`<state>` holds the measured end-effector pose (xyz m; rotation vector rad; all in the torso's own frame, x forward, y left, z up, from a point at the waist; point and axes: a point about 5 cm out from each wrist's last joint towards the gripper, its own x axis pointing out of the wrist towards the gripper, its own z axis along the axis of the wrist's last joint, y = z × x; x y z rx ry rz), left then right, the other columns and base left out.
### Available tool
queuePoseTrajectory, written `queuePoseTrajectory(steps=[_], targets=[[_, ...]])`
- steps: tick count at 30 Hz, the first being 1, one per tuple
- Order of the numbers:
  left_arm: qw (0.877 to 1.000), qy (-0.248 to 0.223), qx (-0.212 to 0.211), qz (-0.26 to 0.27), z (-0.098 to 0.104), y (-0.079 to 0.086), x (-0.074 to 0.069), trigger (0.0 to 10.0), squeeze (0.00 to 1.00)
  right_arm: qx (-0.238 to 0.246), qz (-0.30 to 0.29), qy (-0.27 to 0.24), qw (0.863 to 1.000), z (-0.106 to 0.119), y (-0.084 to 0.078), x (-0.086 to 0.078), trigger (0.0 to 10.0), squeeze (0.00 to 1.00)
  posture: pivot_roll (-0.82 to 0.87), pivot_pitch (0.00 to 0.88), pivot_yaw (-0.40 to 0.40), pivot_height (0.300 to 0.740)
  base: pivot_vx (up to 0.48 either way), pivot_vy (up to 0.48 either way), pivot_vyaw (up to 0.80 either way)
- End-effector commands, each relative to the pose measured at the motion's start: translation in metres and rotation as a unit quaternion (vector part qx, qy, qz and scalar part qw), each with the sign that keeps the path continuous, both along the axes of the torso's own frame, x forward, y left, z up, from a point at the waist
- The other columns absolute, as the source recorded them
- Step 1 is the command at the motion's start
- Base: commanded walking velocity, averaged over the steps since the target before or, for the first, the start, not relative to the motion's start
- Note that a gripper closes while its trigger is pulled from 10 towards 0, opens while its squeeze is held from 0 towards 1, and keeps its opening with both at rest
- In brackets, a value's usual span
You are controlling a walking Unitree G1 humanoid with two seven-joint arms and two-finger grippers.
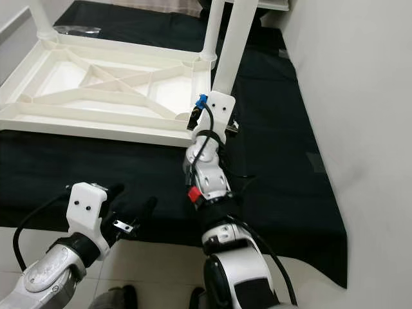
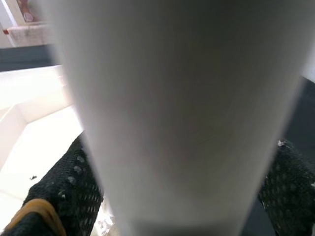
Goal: Building children table
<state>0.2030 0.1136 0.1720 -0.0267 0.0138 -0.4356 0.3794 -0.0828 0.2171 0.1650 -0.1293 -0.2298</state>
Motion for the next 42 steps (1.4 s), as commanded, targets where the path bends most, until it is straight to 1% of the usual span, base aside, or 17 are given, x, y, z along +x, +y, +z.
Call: queuePoseTrajectory(steps=[1,2,3,4,7,8,10,12,18,21,28,32,35,38,40,41,42], targets=[[1.0,0.004,0.0,-0.003,-0.003,-0.001,-0.001,10.0,0.0,-0.002,0.005,-0.004,1.0,-0.002,-0.008,-0.002,10.0,0.0,0.14,0.165,-0.115,0.74,0.0,0.0,0.0],[1.0,0.003,0.002,-0.003,-0.003,-0.001,-0.001,10.0,0.0,-0.011,0.02,-0.02,1.0,0.0,-0.016,-0.003,10.0,0.0,0.13,0.166,-0.115,0.74,0.0,0.0,0.0],[1.0,0.003,0.002,-0.003,-0.003,-0.001,-0.001,10.0,0.0,-0.011,0.02,-0.02,1.0,0.0,-0.016,-0.003,10.0,0.0,0.13,0.166,-0.115,0.74,0.0,0.0,0.0],[1.0,0.003,0.002,-0.002,-0.003,0.0,-0.001,10.0,0.0,-0.014,0.027,-0.026,0.999,0.0,-0.024,-0.003,10.0,0.0,0.13,0.165,-0.112,0.74,0.0,0.0,0.0],[1.0,0.002,0.003,-0.002,-0.003,0.0,0.0,10.0,0.0,-0.016,0.036,-0.036,0.999,0.001,-0.031,-0.003,10.0,0.0,0.13,0.165,-0.112,0.74,0.0,0.0,0.0],[1.0,0.001,0.003,-0.002,-0.003,0.0,0.0,10.0,0.0,-0.02,0.064,-0.056,0.996,0.006,-0.038,-0.005,10.0,0.0,0.14,0.166,-0.11,0.74,0.0,0.0,0.0],[1.0,0.001,0.003,-0.002,-0.003,0.0,0.0,10.0,0.0,-0.02,0.064,-0.056,0.996,0.006,-0.038,-0.005,10.0,0.0,0.14,0.166,-0.11,0.74,0.0,0.0,0.0],[1.0,0.0,0.003,-0.003,-0.002,0.0,0.0,10.0,0.0,-0.028,0.091,-0.074,0.993,0.011,-0.04,-0.006,10.0,0.0,0.14,0.164,-0.111,0.74,0.0,0.0,0.0],[1.0,-0.002,0.004,-0.002,-0.002,0.001,0.001,10.0,0.0,-0.027,0.117,-0.088,0.989,0.016,-0.045,-0.004,10.0,0.0,0.14,0.164,-0.11,0.74,0.0,0.0,0.0],[1.0,-0.004,0.004,-0.002,-0.001,0.0,0.001,10.0,0.0,-0.028,0.165,-0.107,0.98,0.024,-0.057,0.001,10.0,0.0,0.14,0.163,-0.115,0.74,0.0,0.0,0.0],[1.0,-0.007,0.005,-0.002,-0.001,-0.001,0.001,10.0,0.0,-0.052,0.227,-0.121,0.965,0.034,-0.068,0.01,10.0,0.0,0.14,0.166,-0.12,0.74,0.0,0.0,0.0],[1.0,-0.007,0.007,-0.002,-0.001,0.0,0.001,10.0,0.0,-0.055,0.249,-0.12,0.959,0.035,-0.072,0.014,10.0,0.0,0.14,0.167,-0.122,0.74,0.0,0.0,0.0],[1.0,-0.007,0.008,-0.001,-0.001,0.0,0.001,10.0,0.0,-0.05,0.296,-0.116,0.947,0.037,-0.073,0.017,10.0,0.0,0.15,0.167,-0.123,0.74,0.0,0.0,0.0],[1.0,-0.007,0.009,0.0,0.0,0.0,0.001,10.0,0.0,-0.05,0.31,-0.115,0.942,0.038,-0.074,0.018,10.0,0.0,0.15,0.168,-0.124,0.74,0.0,0.0,0.0],[1.0,-0.008,0.012,-0.002,-0.001,0.001,0.0,10.0,0.0,-0.053,0.339,-0.111,0.933,0.039,-0.074,0.019,10.0,0.0,0.15,0.17,-0.123,0.74,0.0,0.0,0.0],[1.0,-0.008,0.012,-0.002,-0.001,0.001,0.0,10.0,0.0,-0.053,0.339,-0.111,0.933,0.039,-0.074,0.019,10.0,0.0,0.15,0.17,-0.123,0.74,0.0,0.0,0.0],[1.0,-0.008,0.014,-0.003,-0.001,0.001,0.0,10.0,0.0,-0.05,0.359,-0.109,0.926,0.039,-0.075,0.02,10.0,0.0,0.15,0.17,-0.125,0.74,0.0,0.0,0.0]])
